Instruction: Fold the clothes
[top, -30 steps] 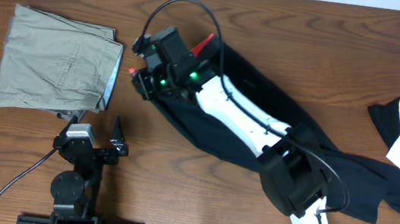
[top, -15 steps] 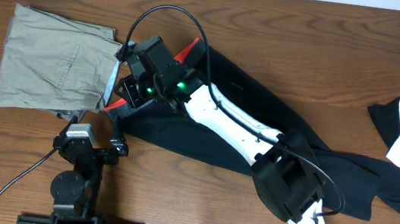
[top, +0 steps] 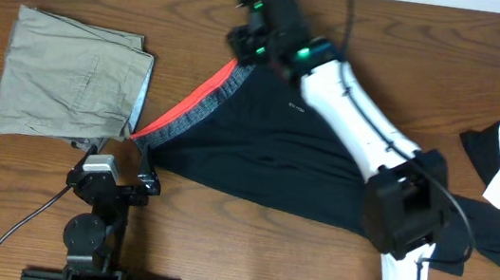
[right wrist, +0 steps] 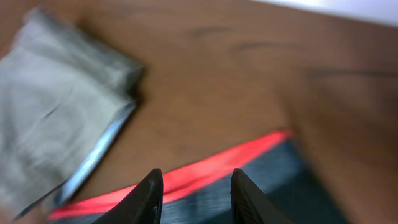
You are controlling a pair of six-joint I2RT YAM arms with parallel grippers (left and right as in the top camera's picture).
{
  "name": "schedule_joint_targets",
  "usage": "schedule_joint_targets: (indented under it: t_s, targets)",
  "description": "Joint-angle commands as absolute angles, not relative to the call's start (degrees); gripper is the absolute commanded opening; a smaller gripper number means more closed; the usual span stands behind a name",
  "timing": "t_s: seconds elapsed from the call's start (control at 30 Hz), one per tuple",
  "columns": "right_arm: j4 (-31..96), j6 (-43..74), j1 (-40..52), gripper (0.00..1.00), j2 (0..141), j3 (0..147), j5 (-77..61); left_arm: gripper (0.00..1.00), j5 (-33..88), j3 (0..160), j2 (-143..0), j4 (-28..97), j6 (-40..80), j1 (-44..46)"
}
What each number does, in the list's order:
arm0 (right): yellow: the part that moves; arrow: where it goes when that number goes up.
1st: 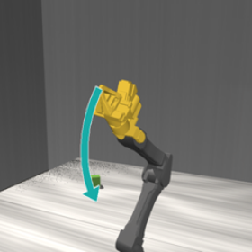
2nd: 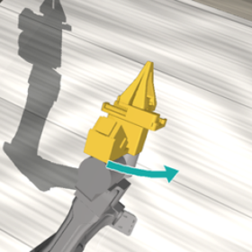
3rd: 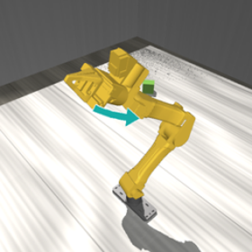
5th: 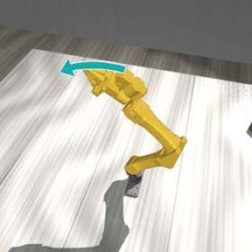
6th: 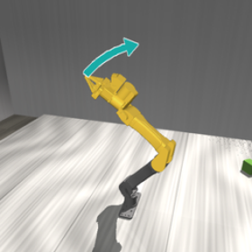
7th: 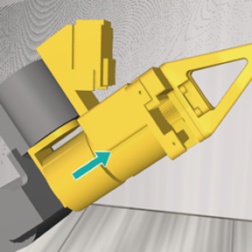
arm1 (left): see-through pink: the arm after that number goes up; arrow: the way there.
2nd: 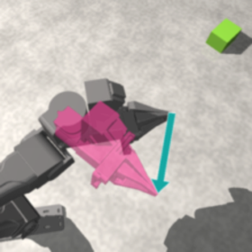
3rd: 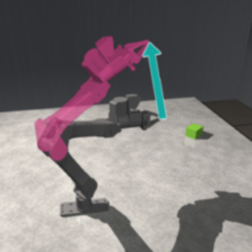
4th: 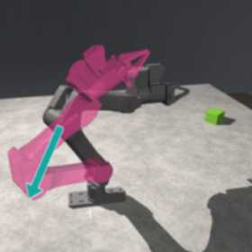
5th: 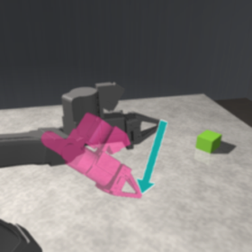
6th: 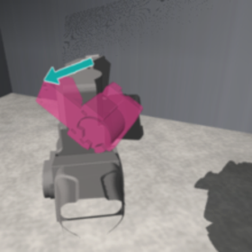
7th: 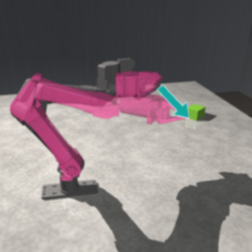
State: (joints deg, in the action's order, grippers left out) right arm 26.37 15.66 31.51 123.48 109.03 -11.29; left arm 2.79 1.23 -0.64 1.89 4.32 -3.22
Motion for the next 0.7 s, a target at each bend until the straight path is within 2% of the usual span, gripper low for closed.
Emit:
schedule_joint_targets:
  t_s: [0.0, 0.13, 0.27, 0.37, 0.43, 0.67]
  targets:
    - [27.0, 14.5, 28.3, 0.35, 123.9, 109.7, -12.8, 0.98, 1.9, 0.3, -0.6, 4.0, 4.6, -3.5]
    - [24.8, 14.5, 27.0, 0.36, 126.4, 109.7, -20.0, 0.98, 1.9, 0.3, -0.6, 4.0, 4.6, -3.5]
    - [22.5, 14.5, 27.0, 0.33, 129.0, 109.7, -18.1, 0.98, 1.9, 0.3, -0.6, 4.0, 4.6, -3.5]
    - [20.8, 14.5, 27.0, 0.42, 131.6, 109.7, -17.3, 0.98, 1.9, 0.3, -0.6, 4.0, 4.6, -3.5]
    - [20.1, 14.2, 26.9, 0.43, 133.5, 109.7, -17.4, 0.98, 1.9, 0.3, -0.6, 4.0, 4.6, -3.5]
    - [20.3, 11.5, 26.8, 0.40, 136.9, 109.7, -17.3, 0.98, 1.9, 0.3, -0.6, 4.0, 4.6, -3.5]
